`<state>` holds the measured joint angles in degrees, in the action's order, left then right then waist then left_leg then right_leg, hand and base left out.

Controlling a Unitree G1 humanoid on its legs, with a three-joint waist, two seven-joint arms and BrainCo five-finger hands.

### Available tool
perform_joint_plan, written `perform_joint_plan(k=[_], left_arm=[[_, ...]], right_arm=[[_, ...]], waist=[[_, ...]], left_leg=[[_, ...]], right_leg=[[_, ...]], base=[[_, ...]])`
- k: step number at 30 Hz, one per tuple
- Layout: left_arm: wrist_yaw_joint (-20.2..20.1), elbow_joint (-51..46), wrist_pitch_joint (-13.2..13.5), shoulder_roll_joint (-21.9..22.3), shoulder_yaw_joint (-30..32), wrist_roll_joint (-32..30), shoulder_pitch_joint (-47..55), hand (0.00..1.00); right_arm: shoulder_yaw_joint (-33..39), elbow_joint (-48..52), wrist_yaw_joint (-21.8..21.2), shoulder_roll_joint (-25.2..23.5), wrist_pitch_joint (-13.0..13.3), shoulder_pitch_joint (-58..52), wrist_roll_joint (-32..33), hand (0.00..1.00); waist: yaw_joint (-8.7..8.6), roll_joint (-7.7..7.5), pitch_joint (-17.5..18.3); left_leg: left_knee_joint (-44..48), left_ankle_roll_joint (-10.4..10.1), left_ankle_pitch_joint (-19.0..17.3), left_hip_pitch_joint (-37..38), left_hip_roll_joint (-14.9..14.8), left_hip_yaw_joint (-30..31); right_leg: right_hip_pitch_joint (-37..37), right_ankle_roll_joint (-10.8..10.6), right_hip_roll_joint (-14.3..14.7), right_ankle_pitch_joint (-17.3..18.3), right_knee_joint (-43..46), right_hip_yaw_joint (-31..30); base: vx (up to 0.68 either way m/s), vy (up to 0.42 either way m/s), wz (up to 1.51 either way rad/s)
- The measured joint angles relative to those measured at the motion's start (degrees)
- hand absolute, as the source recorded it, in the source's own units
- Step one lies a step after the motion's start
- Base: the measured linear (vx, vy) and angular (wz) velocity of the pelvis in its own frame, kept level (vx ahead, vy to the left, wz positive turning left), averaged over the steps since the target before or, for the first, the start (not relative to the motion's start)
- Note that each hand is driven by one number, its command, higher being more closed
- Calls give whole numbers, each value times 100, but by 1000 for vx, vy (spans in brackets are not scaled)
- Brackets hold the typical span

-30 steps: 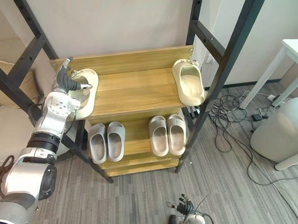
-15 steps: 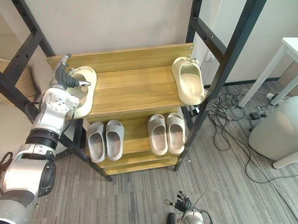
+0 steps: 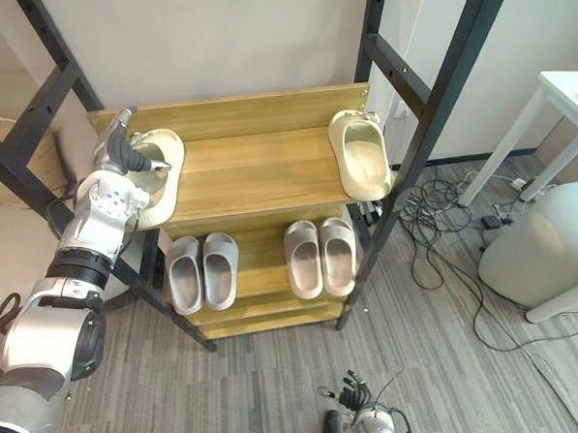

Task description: Organize the slippers on the shoe rack

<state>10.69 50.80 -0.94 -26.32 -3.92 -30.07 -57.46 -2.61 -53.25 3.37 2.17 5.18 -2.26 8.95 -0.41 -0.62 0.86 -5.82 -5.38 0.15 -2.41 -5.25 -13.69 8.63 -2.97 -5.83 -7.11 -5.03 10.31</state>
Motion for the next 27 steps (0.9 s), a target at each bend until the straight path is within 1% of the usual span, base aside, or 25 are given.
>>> perform_joint_plan(k=[5,6,9,15,27], left_arm=[[-89,0,-21,0,0,-75,-37,0],[-91,0,-61,0,-1,-141,-36,100],[-93,0,-109,-2,1,-164,-37,100],[-96,-15,-110,-114,6,-242,-38,100],[-97,-46,-119,-162,12,-240,-32,100]], right_arm=[[-17,5,5,2,0,-3,2,0],[-43,5,5,1,0,-3,2,0],[-73,9,4,0,0,-5,3,0],[-100,11,4,0,-2,-4,3,0],[-102,16,4,4,-13,14,2,0]], waist=[[-10,-15,10],[-9,-20,12],[-5,-34,20],[-4,-61,33],[42,-83,31]], left_leg=[[2,0,0,4,1,4],[2,0,0,3,1,5],[31,1,-2,-12,0,7],[71,0,-4,-38,-34,3],[68,-3,-2,62,-34,-9]], right_leg=[[-6,14,2,-10,1,-31],[-6,15,2,-11,1,-33],[-6,19,1,-13,1,-47],[2,44,33,-31,1,-84],[-82,48,42,-33,1,-64]], base=[[0,0,0],[0,0,0],[-10,-2,0],[-18,-6,-1],[0,0,-1]])
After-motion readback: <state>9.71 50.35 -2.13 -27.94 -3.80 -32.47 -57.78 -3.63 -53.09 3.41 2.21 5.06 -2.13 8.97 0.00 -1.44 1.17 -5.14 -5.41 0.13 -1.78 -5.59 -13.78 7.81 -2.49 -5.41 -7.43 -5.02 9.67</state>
